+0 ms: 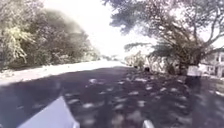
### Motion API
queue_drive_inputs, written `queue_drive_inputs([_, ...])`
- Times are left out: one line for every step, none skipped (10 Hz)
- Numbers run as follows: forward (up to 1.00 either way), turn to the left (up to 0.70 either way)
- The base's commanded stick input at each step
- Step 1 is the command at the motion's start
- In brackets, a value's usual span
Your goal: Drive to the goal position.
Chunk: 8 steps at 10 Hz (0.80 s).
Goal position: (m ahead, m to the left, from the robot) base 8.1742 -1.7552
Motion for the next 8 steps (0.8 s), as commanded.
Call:
queue_drive_inputs([0.5, 0.0])
queue_drive_inputs([0.5, 0.0])
queue_drive_inputs([0.5, 0.0])
queue_drive_inputs([0.5, 0.0])
queue_drive_inputs([0.5, 0.0])
queue_drive_inputs([0.5, 0.0])
queue_drive_inputs([0.5, 0.0])
queue_drive_inputs([0.5, 0.0])
